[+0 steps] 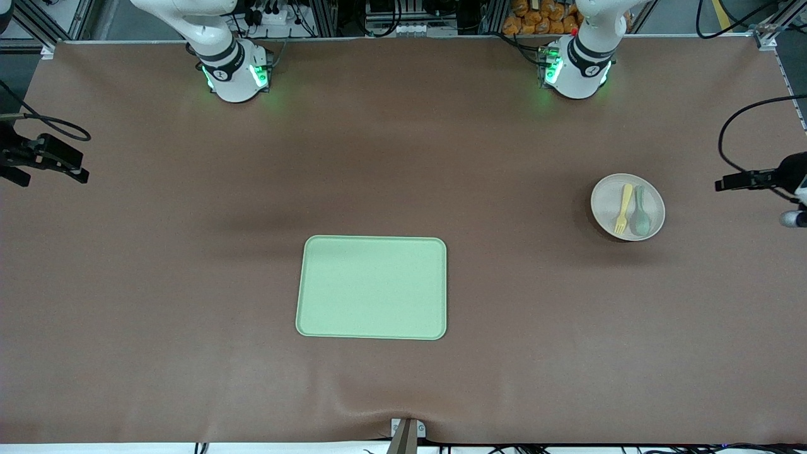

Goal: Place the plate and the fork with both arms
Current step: 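Reach the left gripper down to the rim of the white plate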

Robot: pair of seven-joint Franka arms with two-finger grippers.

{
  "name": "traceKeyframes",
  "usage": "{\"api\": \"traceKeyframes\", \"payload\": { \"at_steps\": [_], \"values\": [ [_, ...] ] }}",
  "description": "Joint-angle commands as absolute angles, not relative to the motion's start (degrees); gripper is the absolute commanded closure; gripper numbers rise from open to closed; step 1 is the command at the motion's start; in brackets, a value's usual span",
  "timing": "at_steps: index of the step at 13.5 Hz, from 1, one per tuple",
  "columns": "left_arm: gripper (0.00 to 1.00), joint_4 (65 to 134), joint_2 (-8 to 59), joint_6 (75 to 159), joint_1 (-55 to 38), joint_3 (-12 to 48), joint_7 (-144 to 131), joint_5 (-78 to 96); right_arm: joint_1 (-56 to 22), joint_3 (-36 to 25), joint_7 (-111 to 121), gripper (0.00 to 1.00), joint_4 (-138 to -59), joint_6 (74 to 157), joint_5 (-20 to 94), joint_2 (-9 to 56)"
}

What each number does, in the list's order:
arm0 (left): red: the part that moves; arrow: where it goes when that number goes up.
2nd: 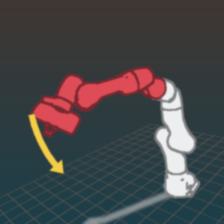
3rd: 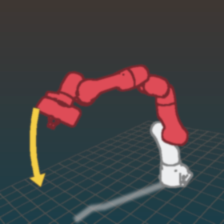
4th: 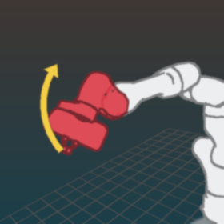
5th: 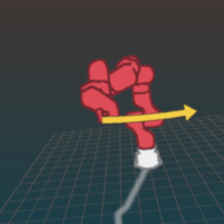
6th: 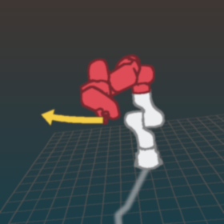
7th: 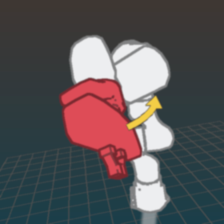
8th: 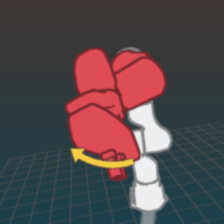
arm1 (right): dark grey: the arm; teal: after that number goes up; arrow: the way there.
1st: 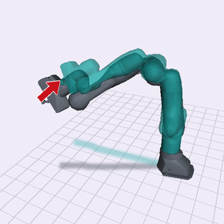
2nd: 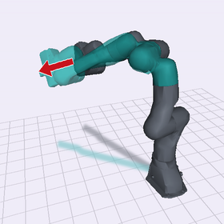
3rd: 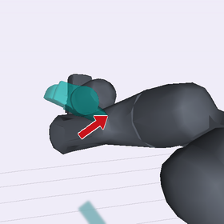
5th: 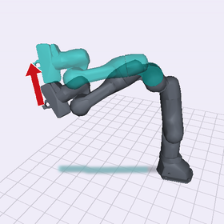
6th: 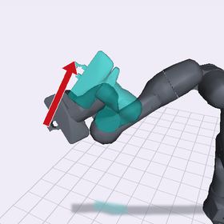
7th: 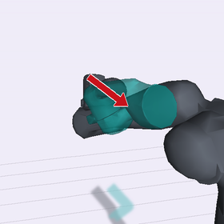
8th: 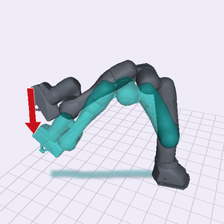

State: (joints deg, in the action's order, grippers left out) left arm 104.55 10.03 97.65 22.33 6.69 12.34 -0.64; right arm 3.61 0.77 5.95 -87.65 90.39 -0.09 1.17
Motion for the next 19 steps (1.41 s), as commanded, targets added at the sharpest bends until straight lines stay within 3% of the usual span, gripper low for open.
{"api": "traceKeyframes", "payload": {
  "at_steps": [1, 7, 11, 19],
  "values": [
    [0.00, 109.3, 13.0, 103.1, 22.6, 7.1, 12.7, -0.8, 3.8, 0.8, 6.4, 0.00, -86.7, 89.5, -0.5, 1.4],
    [0.00, 115.0, 19.7, 113.9, 24.3, 7.0, 13.5, -0.9, 3.7, 0.8, 6.4, 0.00, -86.7, 89.5, -0.5, 1.4],
    [0.00, 118.6, 20.5, 118.5, 24.4, 7.0, 13.5, -0.9, 3.8, 0.8, 6.4, 0.00, -86.7, 89.6, -0.4, 1.4],
    [0.00, 119.0, 25.5, 125.8, 30.1, 7.1, 21.6, -1.0, 3.8, 0.8, 6.4, 0.00, -86.7, 89.7, -0.4, 1.5]
  ]
}}
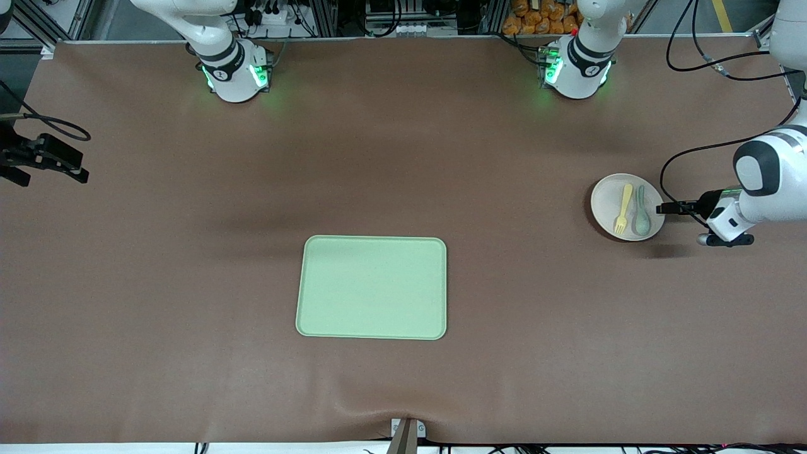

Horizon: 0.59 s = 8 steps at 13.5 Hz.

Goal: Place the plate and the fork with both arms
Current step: 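Reach the left gripper down to the rim of the white plate, then close the left gripper on the plate rim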

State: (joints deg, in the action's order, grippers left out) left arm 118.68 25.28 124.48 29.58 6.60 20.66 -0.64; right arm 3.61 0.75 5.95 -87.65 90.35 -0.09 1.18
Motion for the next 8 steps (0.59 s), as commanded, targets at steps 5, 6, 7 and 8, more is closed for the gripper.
{"api": "traceKeyframes", "payload": {
  "at_steps": [5, 6, 7, 8],
  "values": [
    [0.00, 118.9, 26.3, 125.9, 30.1, 7.5, 25.1, -1.1, 3.9, 0.8, 6.4, 0.00, -86.7, 89.7, -0.4, 1.5],
    [0.00, 118.9, 26.2, 125.9, 30.2, 7.5, 27.5, -1.0, 3.8, 0.8, 6.3, 0.00, -86.7, 89.7, -0.4, 1.5],
    [0.00, 118.9, 26.2, 125.9, 30.2, 7.6, 28.3, -0.9, 3.8, 0.8, 6.3, 0.00, -86.7, 89.7, -0.4, 1.5],
    [0.00, 118.9, 26.3, 125.9, 30.1, 7.6, 28.2, -0.9, 3.9, 0.8, 6.3, 0.00, -86.7, 89.8, -0.4, 1.5]
  ]
}}
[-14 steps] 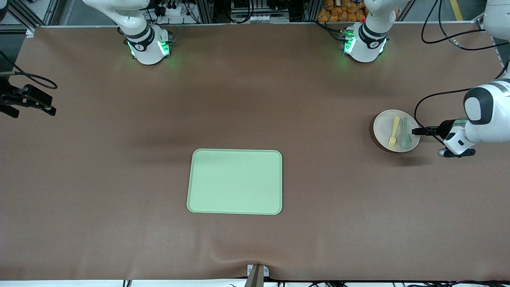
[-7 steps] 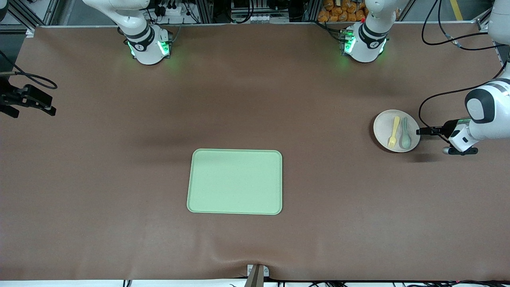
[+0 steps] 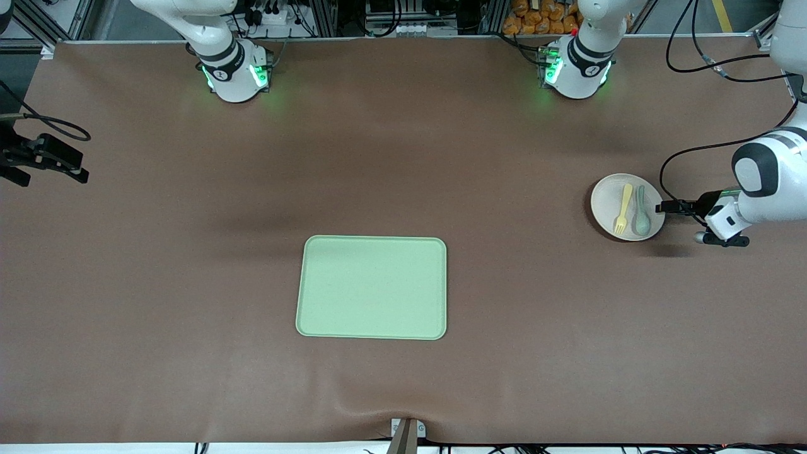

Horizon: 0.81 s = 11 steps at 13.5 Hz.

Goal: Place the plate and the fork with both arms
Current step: 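Close the left gripper on the plate rim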

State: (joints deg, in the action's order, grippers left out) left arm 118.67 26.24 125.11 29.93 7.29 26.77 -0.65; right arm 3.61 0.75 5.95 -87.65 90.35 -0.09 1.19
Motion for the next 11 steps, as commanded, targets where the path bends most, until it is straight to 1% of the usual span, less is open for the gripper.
{"api": "traceKeyframes", "payload": {
  "at_steps": [1, 9, 10, 11],
  "values": [
    [0.00, 118.9, 26.4, 125.9, 30.1, 7.7, 28.3, -0.8, 3.8, 0.8, 6.3, 0.00, -86.7, 89.7, -0.4, 1.5],
    [0.00, 118.9, 27.2, 125.9, 29.9, 7.9, 28.3, -0.7, 3.9, 0.8, 6.4, 0.00, -86.7, 89.5, -0.4, 1.5],
    [0.09, 118.9, 27.2, 125.9, 29.9, 8.0, 28.3, -0.3, 3.9, 0.8, 6.4, 0.00, -86.7, 89.5, -0.4, 1.5],
    [0.53, 118.9, 27.2, 125.9, 29.9, 8.5, 28.3, -0.1, 3.9, 0.8, 6.4, 0.00, -86.7, 89.5, -0.4, 1.5]
  ]
}}
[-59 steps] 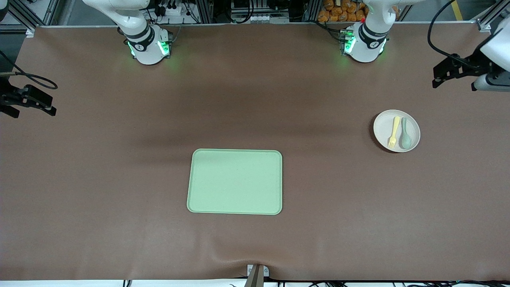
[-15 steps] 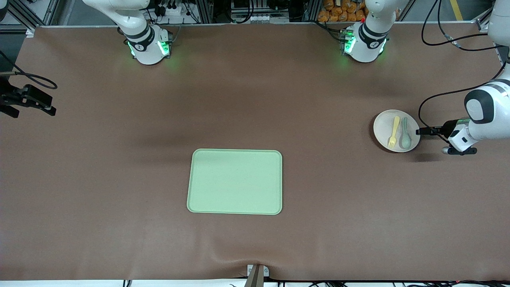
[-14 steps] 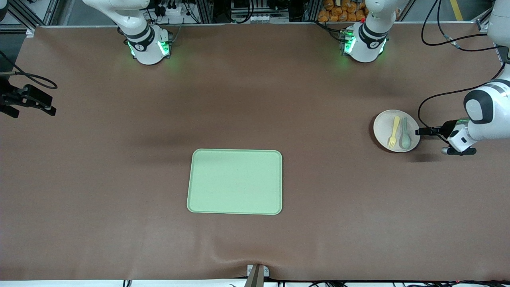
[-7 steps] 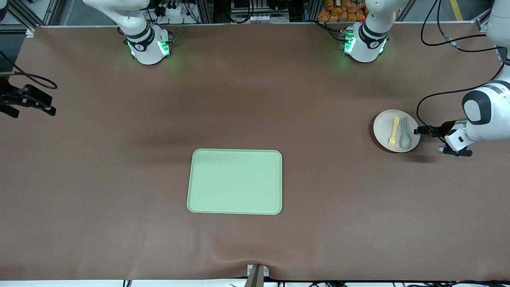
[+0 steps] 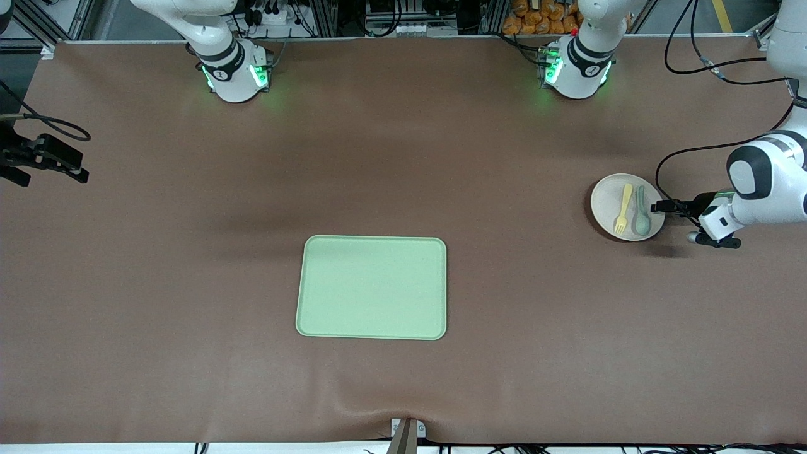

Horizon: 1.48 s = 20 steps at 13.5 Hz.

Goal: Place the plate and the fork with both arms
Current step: 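Close the left gripper on the plate rim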

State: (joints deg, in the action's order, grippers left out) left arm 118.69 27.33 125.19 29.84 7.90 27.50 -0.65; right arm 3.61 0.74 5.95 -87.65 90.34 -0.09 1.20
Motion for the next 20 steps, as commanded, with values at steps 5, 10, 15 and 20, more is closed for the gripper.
{"api": "traceKeyframes", "payload": {
  "at_steps": [5, 10, 15, 20],
  "values": [
    [1.00, 118.7, 27.2, 125.9, 29.8, 8.9, 28.3, -0.1, 3.9, 0.8, 6.4, 0.00, -86.7, 89.6, -0.4, 1.5],
    [1.00, 118.6, 27.2, 125.9, 29.8, 9.5, 28.3, -0.1, 4.0, 0.8, 6.4, 0.00, -86.7, 89.6, -0.4, 1.6],
    [1.00, 116.3, 26.5, 125.4, 29.8, 11.1, 28.1, -0.1, 4.0, 0.8, 6.4, 0.00, -86.7, 89.5, -0.4, 1.5],
    [1.00, 111.2, 26.4, 122.5, 30.2, 14.1, 28.0, 8.6, 4.0, 0.8, 6.4, 0.00, -86.8, 89.5, -0.4, 1.5]
  ]
}}
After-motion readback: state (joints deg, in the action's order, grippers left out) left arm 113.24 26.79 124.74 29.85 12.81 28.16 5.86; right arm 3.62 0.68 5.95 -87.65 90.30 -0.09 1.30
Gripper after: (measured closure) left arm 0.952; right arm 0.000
